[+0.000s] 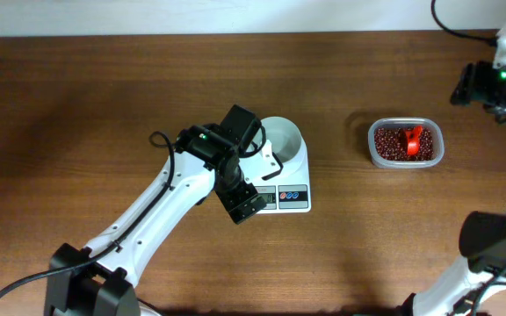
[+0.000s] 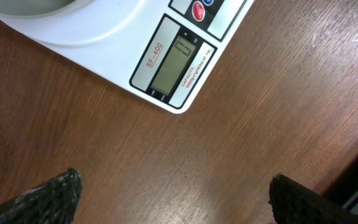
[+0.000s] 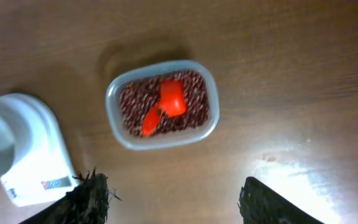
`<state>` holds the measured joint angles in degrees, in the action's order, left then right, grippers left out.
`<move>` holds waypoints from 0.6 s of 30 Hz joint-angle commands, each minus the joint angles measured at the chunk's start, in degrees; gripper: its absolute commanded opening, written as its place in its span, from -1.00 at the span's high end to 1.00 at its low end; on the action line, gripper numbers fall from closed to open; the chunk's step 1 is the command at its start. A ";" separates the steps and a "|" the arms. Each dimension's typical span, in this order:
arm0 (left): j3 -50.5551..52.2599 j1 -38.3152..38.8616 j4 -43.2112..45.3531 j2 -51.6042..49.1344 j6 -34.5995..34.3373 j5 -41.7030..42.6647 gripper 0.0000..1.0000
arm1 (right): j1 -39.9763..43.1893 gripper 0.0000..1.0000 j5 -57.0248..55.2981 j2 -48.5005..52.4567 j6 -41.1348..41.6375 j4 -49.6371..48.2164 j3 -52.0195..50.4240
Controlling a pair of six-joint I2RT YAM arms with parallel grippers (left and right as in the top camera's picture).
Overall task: Scoop item into bowl and weigh 50g on scale
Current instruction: 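Scoop beans with right gripper, dragging scoop through tub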
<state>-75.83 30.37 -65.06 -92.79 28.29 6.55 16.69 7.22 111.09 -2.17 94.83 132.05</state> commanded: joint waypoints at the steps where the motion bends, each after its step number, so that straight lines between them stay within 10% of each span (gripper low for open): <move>1: 0.37 -0.37 0.09 -0.52 0.52 -0.39 -0.99 | -2.54 -0.40 1.70 0.50 -0.42 1.11 -2.40; 18: 0.37 -0.37 0.09 -0.52 0.52 -0.39 -0.98 | -8.44 -0.35 -5.46 0.55 -0.66 -33.83 -42.34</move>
<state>-75.83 30.37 -64.97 -92.82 28.27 6.37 8.27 3.03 112.20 -2.26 62.08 90.43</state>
